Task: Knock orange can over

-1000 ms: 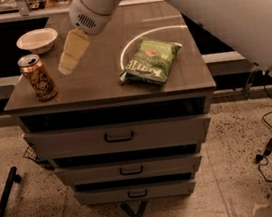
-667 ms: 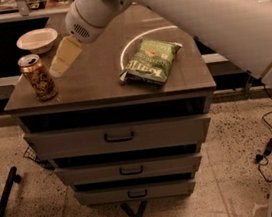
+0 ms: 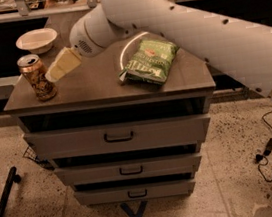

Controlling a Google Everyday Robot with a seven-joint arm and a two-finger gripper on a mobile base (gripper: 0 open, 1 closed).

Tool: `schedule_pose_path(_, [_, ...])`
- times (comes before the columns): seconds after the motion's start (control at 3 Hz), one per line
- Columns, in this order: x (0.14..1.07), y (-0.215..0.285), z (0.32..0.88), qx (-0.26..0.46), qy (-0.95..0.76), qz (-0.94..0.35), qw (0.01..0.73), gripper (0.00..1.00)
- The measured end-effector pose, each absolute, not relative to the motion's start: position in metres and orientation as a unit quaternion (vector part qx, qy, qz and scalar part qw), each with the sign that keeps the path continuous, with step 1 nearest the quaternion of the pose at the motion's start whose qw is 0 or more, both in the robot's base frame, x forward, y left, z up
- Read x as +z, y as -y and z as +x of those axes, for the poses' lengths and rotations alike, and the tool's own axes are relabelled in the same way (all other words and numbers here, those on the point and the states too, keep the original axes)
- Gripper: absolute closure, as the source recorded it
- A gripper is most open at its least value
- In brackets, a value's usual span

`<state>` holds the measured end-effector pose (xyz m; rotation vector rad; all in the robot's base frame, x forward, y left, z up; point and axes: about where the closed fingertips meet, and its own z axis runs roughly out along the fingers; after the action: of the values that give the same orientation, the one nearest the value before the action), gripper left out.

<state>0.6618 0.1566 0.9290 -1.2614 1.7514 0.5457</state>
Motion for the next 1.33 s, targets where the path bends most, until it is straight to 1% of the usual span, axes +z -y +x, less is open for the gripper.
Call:
schedule_pose_path(0.33, [0.925, -0.158, 0.662, 0.247, -0.684, -0.489, 0.482, 0.00])
schedule_pose_path(0.67, [0.921, -0.161, 0.661, 0.278, -0.668, -0.472, 0.504, 0.00])
schedule_pose_path(1.0, [0.917, -0.174, 0.659, 0.300, -0.652, -0.473, 0.512, 0.00])
schedule_pose_path(1.33, [0.911, -0.192, 0.657, 0.302, -0.634, -0.485, 0.521, 0.00])
